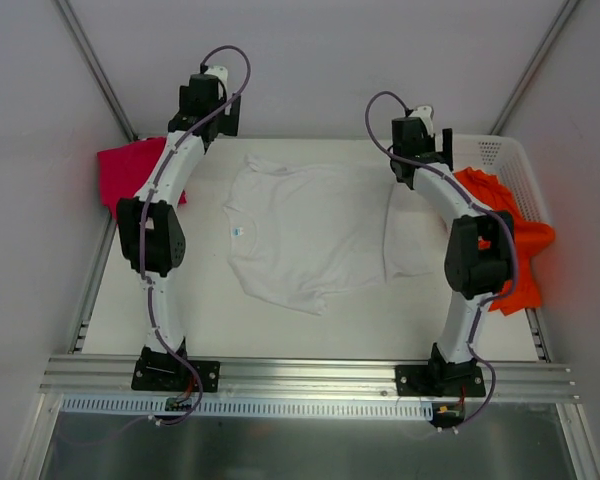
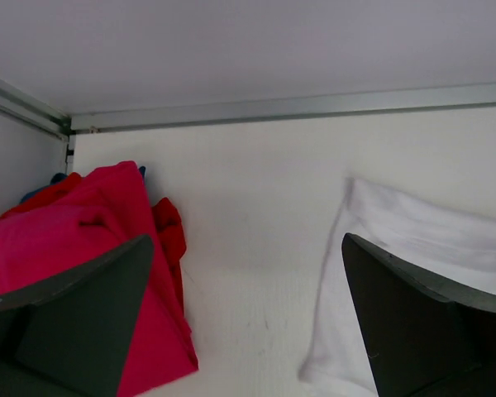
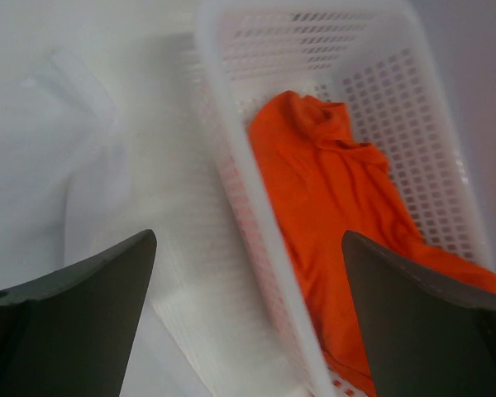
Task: Fold and stack the t-shirts
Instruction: Flatten the tshirt out
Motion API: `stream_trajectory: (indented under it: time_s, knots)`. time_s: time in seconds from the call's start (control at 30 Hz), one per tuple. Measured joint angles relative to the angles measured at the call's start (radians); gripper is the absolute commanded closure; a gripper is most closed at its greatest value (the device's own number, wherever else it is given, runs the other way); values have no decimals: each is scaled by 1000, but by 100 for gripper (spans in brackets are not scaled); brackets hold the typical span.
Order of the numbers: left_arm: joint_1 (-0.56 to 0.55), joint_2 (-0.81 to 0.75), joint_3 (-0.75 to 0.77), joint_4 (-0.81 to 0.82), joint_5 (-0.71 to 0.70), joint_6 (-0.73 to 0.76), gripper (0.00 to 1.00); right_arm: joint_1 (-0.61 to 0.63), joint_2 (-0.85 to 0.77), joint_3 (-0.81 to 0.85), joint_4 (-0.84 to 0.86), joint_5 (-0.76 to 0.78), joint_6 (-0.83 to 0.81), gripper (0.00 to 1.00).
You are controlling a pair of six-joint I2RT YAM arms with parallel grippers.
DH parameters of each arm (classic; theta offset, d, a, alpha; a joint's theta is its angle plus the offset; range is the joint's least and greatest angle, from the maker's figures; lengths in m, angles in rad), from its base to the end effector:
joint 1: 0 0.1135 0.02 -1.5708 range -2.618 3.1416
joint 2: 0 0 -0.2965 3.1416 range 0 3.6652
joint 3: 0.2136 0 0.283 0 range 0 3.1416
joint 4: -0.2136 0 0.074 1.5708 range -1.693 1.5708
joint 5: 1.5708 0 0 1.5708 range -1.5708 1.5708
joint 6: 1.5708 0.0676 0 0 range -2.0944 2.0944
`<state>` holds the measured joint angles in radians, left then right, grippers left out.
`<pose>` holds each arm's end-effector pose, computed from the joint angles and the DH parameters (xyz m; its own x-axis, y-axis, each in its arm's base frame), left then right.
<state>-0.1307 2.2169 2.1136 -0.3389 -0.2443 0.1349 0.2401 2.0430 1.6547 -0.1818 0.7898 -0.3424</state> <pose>0.6029 -0.0628 0.3217 -0.4326 0.1885 -0.8817 -0.0324 0.9740 0.2241 0.5320 0.0808 0.2627 -0.6326 -0.3982 -0.6643 0.2133 0.7349 -0.6437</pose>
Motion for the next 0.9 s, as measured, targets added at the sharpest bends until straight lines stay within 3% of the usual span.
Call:
stream_trajectory:
  time_s: [0.13, 0.33, 0.6, 0.73, 0.9]
  knots:
    - [-120, -295, -184, 36, -25, -62, 1, 57, -269, -115, -11, 37, 25, 1]
    - [-237, -591, -494, 95, 58, -249, 1, 230, -565, -249, -58, 0, 125, 1]
    - [-396, -636, -936, 26, 63, -415, 1, 308, -790, -641, -160, -158, 322, 1]
    - [-476, -636, -1007, 8, 63, -463, 2, 331, -831, -734, -206, -210, 385, 1]
    - [-471, -637, -1017, 18, 59, -505, 2, 338, -866, -763, -220, -230, 422, 5]
